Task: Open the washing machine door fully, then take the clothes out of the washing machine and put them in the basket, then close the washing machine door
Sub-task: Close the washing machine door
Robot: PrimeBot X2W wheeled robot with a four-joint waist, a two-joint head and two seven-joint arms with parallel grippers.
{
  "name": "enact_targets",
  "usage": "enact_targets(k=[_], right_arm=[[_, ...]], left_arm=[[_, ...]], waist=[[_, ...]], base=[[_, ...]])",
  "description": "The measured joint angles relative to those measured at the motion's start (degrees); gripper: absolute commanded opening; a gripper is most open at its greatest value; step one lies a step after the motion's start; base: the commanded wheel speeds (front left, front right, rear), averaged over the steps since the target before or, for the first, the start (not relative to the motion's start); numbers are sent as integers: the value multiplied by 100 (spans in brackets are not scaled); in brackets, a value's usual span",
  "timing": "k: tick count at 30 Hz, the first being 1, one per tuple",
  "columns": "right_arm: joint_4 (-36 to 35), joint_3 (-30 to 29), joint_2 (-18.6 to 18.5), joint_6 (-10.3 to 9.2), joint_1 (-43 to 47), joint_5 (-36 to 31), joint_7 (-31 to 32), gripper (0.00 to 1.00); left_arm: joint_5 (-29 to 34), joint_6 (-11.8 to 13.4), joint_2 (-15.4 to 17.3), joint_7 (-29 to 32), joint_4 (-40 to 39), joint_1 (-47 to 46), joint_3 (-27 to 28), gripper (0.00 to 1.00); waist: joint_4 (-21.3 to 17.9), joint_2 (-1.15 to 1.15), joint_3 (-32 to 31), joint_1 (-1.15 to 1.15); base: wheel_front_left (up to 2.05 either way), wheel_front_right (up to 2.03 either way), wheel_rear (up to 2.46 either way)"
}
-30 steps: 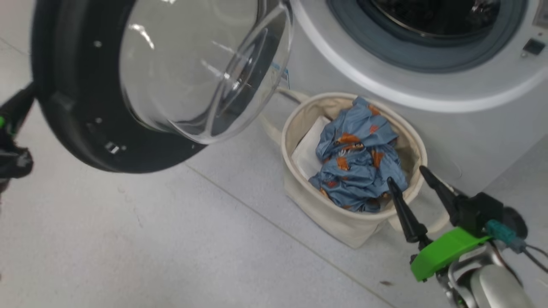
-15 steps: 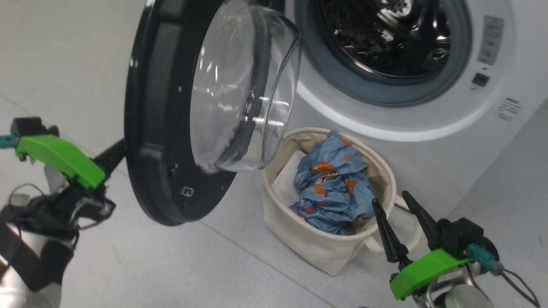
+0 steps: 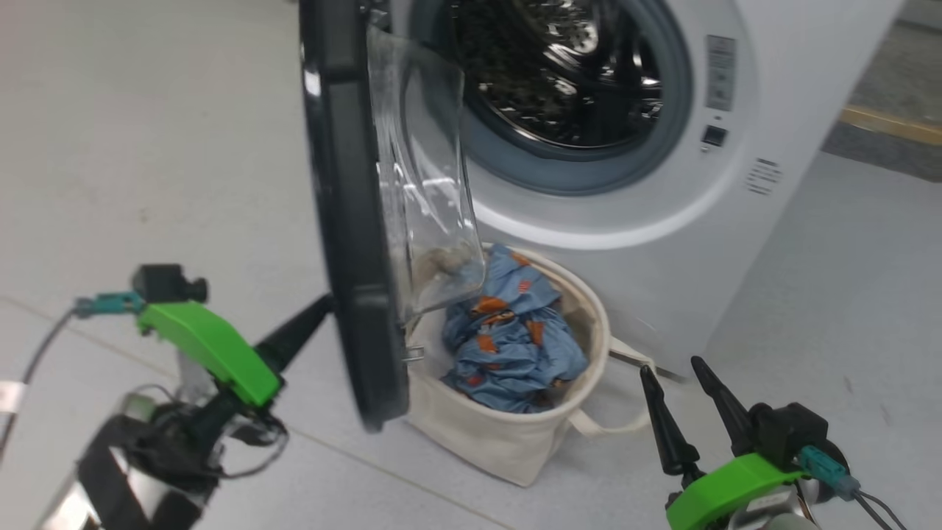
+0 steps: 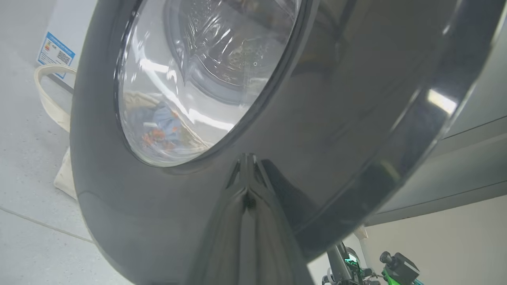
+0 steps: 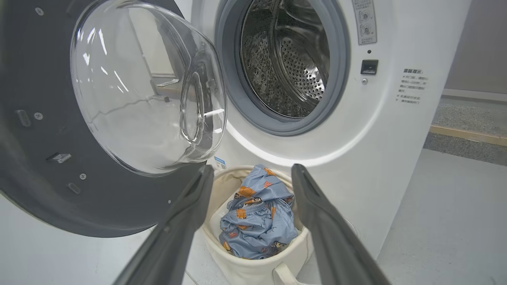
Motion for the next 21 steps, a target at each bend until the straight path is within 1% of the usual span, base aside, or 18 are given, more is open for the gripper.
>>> enact_targets(k=[2,3,10,21], right_arm=[[25,-13,3,0,-1,-1,-2,100],[25,-13,3,0,-1,-1,-2,100],[11,-64,26,0,-16,-1,-49,100],[-19,-168,37,0,-40,-12,-59,100]], left_arm=[[0,0,-55,-115,-58,64,-97,0],[0,0,-55,-115,-58,64,-97,0],[-43,0,-66,-690,-92,124,-167,0],[-179,0,-35,-1176,-112,124,-477,0]], waist=[[-121,0,-2,0],[-121,0,-2,0],[-608,0,44,0],[-1646,0,187,0]], base=[[0,0,0],[0,0,0],[0,0,0],[0,0,0]])
